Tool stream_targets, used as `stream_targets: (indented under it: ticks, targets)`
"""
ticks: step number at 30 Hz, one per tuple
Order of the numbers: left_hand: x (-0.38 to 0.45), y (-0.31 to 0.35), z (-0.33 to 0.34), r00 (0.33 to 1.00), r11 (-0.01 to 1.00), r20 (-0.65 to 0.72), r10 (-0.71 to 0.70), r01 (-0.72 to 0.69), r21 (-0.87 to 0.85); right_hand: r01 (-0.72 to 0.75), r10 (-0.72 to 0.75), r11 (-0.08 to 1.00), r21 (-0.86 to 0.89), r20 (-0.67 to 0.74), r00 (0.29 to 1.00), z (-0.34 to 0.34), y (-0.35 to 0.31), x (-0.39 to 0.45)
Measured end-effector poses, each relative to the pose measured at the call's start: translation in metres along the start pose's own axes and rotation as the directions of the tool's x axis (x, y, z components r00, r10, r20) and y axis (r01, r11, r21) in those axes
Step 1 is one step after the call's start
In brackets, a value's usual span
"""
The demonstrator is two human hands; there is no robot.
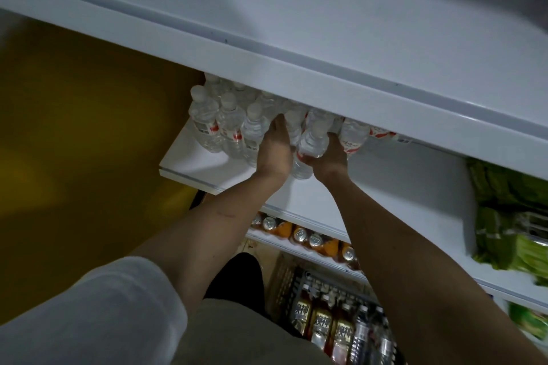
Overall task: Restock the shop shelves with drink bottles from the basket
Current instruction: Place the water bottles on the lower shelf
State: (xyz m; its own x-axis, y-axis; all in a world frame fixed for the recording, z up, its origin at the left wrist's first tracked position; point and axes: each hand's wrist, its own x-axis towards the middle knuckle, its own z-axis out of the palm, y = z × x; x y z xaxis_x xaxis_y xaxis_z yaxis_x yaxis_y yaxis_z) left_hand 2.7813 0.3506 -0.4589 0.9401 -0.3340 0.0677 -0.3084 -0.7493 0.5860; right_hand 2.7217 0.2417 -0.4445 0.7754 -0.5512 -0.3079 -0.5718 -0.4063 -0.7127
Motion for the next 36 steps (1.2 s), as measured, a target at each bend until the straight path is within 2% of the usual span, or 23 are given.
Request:
stream_targets:
  ticks: [3, 4, 10, 15, 18, 22, 30, 33, 36]
  targets:
    - [-0.01, 0.001, 0.001, 0.994, 1.0, -0.111, 0.013, -0.016, -0.025, -0.036, 0.037, 0.999, -0.027, 0.039, 0.999, -0.001, 0.001, 0.002]
    - [-0.013, 0.002, 0.0, 0.994, 0.999, -0.111, 0.008, -0.011, -0.03, -0.046, 0.048, 0.998, -0.04, 0.061, 0.997, -0.002, 0.001, 0.001]
    - [-0.025, 0.014, -0.024, 0.999, 1.0, 0.017, -0.028, 0.029, -0.007, -0.082, 0.079, 0.996, 0.021, 0.123, 0.989, -0.013, 0.002, -0.018]
    - [-0.054, 0.036, -0.038, 0.986, 0.992, 0.122, -0.114, 0.107, 0.062, -0.055, 0.057, 0.998, -0.019, 0.165, 0.985, -0.044, 0.014, -0.053]
    - [-0.089, 0.057, -0.039, 0.942, 0.97, 0.257, -0.214, 0.175, 0.167, -0.013, 0.039, 0.992, -0.128, 0.204, 0.978, -0.069, 0.029, -0.086]
    - [-0.146, 0.092, -0.034, 0.867, 0.944, 0.403, -0.294, 0.196, 0.266, 0.054, 0.001, 0.971, -0.235, 0.229, 0.974, -0.107, 0.06, -0.139]
    - [-0.264, 0.182, -0.007, 0.816, 0.939, 0.513, -0.266, 0.099, 0.329, 0.082, 0.028, 0.919, -0.386, 0.271, 0.962, -0.184, 0.153, -0.246]
    - [-0.302, 0.201, 0.014, 0.79, 0.941, 0.554, -0.263, 0.083, 0.328, 0.029, 0.066, 0.926, -0.376, 0.239, 0.969, -0.205, 0.19, -0.277]
    - [-0.336, 0.214, 0.033, 0.769, 0.926, 0.597, -0.229, -0.017, 0.378, -0.013, 0.125, 0.911, -0.411, 0.247, 0.961, -0.222, 0.223, -0.303]
